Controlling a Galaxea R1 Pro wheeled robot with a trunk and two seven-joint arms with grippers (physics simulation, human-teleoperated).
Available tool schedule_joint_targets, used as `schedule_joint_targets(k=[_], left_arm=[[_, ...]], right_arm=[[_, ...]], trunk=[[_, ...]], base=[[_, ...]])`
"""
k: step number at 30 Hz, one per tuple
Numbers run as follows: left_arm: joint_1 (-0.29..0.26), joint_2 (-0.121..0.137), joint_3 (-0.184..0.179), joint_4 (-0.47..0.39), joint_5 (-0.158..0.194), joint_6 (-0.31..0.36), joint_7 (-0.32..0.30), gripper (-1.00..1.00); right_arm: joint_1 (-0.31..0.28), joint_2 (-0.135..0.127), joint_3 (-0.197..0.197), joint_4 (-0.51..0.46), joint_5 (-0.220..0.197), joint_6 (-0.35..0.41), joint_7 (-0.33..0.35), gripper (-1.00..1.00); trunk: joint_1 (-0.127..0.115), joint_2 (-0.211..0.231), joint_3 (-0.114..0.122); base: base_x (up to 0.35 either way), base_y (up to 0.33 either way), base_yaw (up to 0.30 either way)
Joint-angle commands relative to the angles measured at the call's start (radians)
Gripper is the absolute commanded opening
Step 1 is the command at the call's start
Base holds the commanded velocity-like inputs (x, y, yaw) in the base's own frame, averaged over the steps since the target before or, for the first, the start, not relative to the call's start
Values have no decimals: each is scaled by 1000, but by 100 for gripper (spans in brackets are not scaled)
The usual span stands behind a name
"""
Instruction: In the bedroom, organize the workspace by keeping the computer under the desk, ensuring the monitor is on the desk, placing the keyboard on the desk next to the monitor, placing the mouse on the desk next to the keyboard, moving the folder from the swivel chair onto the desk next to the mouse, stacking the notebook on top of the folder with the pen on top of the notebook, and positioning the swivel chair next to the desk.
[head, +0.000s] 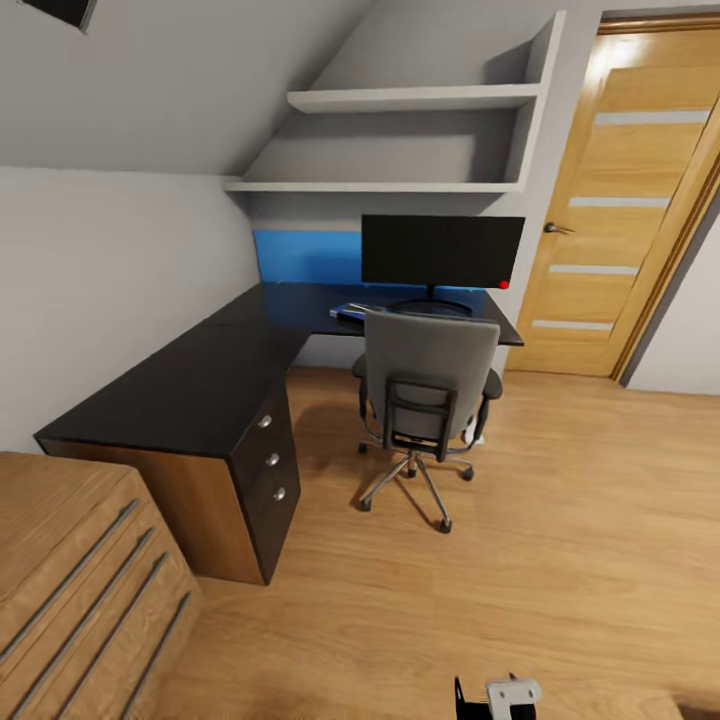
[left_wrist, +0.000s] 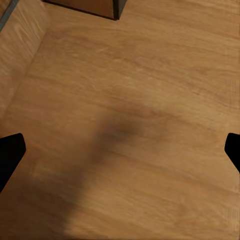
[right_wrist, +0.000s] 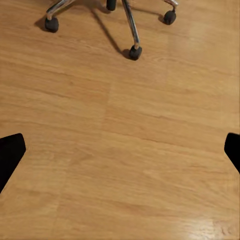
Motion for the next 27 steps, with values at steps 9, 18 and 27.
schedule_joint_targets(k=[9, 18, 27], left_arm=[[41, 4, 4, 4, -1, -239, -3, 100], [111, 15, 4, 4, -2, -312, -6, 100], [123, 17, 3, 5, -2, -331, -7, 100]], right_arm=[[64, -6, 7, 3, -5, -75, -9, 100], [145, -8, 6, 3, -7, -212, -11, 100], [171, -14, 6, 3, -7, -285, -10, 100]], trunk=[[-35, 63, 16], [-69, 126, 33], [-104, 189, 53]], base=[[0, 0, 161], [0, 0, 144], [0, 0, 59]])
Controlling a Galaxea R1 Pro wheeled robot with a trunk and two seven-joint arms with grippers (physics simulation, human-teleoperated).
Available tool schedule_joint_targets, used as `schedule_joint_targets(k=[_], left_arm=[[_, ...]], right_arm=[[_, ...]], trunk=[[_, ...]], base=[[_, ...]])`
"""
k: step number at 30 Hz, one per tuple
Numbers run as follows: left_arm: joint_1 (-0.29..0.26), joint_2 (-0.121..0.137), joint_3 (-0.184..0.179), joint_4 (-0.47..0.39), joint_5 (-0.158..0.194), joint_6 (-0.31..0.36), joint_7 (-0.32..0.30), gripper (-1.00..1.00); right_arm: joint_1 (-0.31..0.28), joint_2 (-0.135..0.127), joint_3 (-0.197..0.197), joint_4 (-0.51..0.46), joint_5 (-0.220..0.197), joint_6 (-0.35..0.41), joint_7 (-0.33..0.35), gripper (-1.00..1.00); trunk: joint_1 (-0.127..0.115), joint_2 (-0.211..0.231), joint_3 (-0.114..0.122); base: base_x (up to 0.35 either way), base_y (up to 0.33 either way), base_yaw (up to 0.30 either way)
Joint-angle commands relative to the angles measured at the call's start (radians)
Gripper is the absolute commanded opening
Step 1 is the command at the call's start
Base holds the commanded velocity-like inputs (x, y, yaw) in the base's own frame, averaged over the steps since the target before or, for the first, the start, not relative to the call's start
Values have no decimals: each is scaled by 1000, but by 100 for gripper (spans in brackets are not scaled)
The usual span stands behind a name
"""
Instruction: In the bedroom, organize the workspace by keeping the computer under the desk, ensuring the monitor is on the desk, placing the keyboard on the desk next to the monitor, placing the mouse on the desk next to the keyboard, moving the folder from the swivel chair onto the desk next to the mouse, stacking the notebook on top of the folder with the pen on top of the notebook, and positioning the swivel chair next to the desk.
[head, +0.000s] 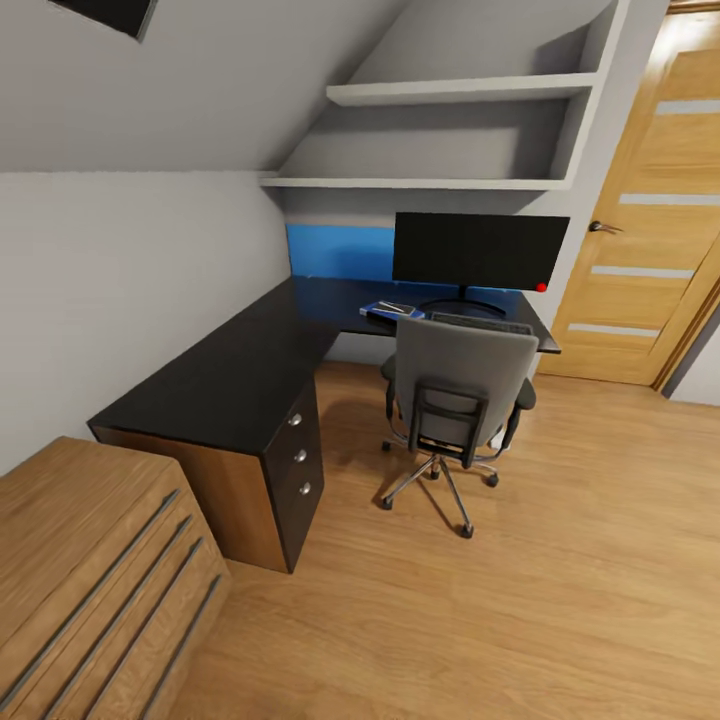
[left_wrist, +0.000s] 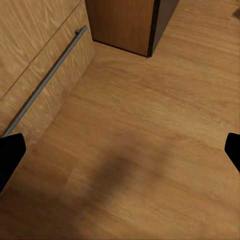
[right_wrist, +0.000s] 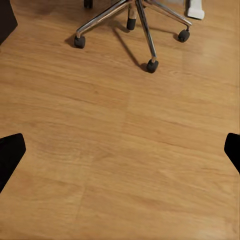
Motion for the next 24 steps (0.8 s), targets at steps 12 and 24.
schedule_joint_targets(k=[12, 24], left_arm=[[1, 1, 1, 0, 0, 3, -1, 100], [1, 2, 1, -1, 0, 3, 0, 100]], right_arm=[[3, -29, 10, 0, 0, 95, 5, 100], [4, -29, 13, 2, -3, 126, 4, 100]], trunk=[[0, 0, -2], [0, 0, -2]], base=[[0, 0, 4], [0, 0, 0]])
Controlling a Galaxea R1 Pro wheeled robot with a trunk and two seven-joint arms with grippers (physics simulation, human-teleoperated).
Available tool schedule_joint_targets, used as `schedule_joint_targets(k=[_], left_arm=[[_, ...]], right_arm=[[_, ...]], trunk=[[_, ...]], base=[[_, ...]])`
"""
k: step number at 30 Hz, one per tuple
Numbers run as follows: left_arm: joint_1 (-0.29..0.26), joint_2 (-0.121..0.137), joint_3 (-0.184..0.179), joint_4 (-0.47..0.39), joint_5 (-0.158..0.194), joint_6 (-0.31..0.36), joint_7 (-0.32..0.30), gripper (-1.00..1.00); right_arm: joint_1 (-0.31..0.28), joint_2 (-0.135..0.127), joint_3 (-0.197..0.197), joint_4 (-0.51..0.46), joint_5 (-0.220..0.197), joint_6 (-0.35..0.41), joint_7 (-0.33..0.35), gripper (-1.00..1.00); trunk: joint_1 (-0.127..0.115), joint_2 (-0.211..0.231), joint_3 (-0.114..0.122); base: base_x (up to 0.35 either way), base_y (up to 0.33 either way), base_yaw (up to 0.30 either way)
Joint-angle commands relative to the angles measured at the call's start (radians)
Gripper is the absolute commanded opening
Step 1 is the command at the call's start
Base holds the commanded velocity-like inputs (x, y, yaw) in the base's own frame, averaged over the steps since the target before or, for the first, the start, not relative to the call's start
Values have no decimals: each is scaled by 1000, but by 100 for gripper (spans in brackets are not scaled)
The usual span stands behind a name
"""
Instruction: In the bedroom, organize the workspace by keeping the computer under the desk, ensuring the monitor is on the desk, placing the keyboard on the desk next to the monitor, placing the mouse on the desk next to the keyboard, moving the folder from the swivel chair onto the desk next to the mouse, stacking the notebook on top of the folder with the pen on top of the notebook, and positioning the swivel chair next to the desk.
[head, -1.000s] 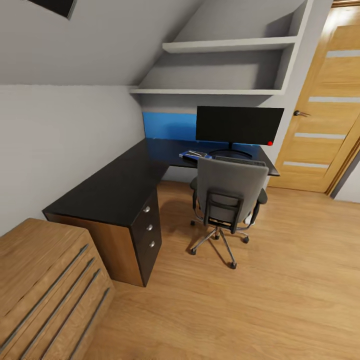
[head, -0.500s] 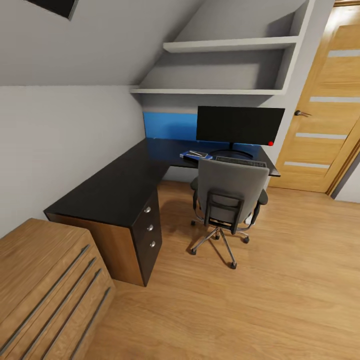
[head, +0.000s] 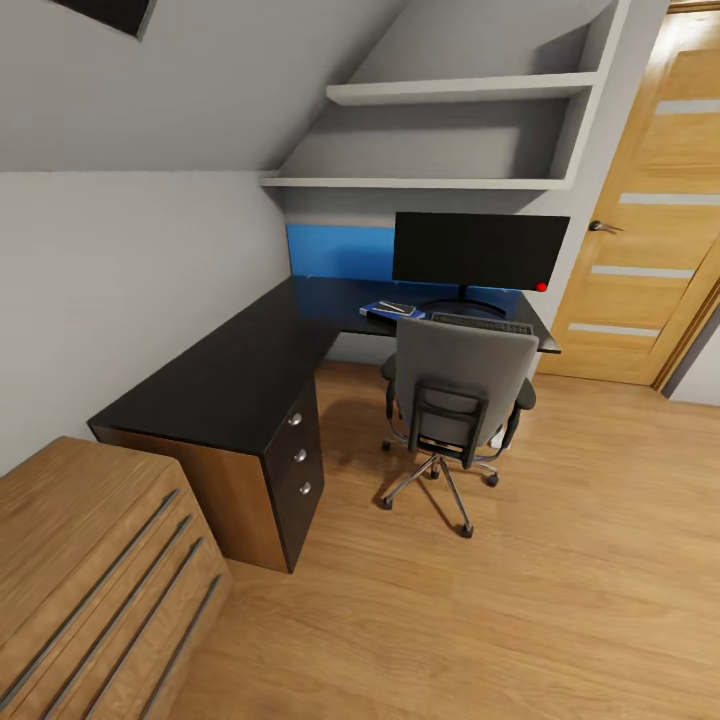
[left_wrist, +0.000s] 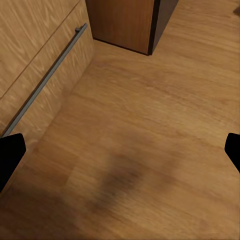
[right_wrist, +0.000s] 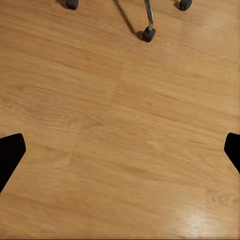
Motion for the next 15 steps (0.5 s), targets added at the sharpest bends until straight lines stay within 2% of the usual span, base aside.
schedule_joint_targets(k=[1, 15], left_arm=[[-1, 0, 4, 0, 0, -3, -1, 100], [-1, -1, 4, 1, 0, -2, -2, 100]], right_arm=[[-1, 2, 8, 2, -3, 3, -5, 100], [-1, 3, 7, 1, -4, 32, -6, 100]], trunk=[[0, 0, -1], [0, 0, -1]], base=[[0, 0, 0], [0, 0, 0]])
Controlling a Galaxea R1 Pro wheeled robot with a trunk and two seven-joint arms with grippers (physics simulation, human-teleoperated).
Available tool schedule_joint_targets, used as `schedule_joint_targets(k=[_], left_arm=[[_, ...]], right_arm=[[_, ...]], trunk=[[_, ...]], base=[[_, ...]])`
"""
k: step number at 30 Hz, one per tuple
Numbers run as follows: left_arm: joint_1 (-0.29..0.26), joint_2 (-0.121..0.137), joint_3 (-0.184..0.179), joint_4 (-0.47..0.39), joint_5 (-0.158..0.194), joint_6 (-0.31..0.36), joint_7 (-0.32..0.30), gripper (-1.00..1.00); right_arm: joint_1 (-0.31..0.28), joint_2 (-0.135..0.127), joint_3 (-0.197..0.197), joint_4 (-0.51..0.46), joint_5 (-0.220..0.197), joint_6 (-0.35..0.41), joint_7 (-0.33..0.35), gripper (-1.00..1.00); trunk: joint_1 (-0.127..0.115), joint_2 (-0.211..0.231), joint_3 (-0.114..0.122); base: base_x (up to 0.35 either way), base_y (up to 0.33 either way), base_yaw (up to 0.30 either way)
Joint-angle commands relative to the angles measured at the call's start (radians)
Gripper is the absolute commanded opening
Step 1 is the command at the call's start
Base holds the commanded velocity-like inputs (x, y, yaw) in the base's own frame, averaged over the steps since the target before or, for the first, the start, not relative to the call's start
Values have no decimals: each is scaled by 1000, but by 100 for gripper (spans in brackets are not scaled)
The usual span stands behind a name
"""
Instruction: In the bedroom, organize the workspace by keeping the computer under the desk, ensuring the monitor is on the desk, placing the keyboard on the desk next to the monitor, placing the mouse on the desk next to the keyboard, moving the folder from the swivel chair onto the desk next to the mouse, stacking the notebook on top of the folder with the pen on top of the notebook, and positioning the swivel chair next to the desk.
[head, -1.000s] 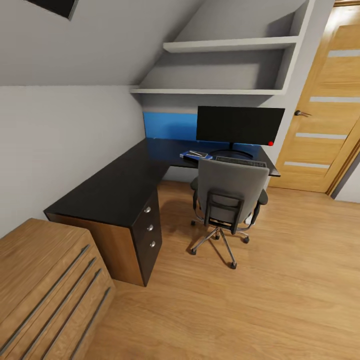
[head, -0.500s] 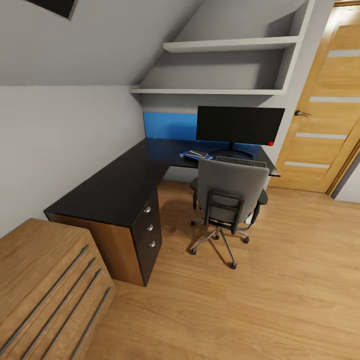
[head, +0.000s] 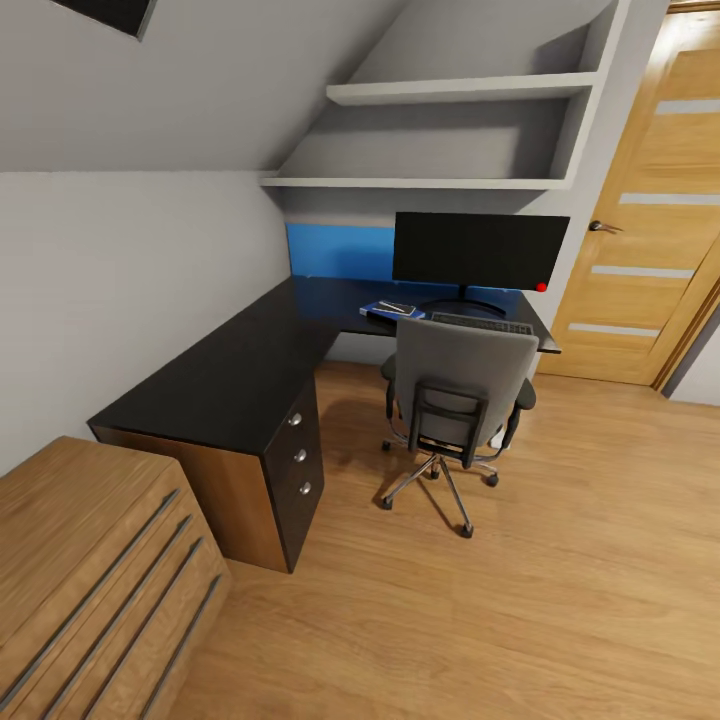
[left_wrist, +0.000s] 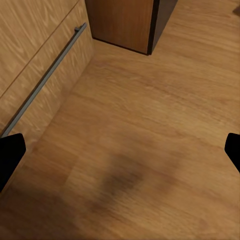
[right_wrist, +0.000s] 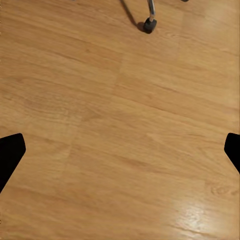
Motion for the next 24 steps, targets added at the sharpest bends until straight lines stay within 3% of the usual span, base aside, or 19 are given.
schedule_joint_targets(k=[1, 24], left_arm=[[-1, 0, 4, 1, 0, -3, -1, 100], [-1, -1, 5, 0, 0, -2, 0, 100]], right_arm=[[-1, 1, 9, 2, -3, -2, -6, 100], [-1, 1, 8, 3, -3, -1, -5, 100]], trunk=[[0, 0, -1], [0, 0, -1]], base=[[0, 0, 0], [0, 0, 0]])
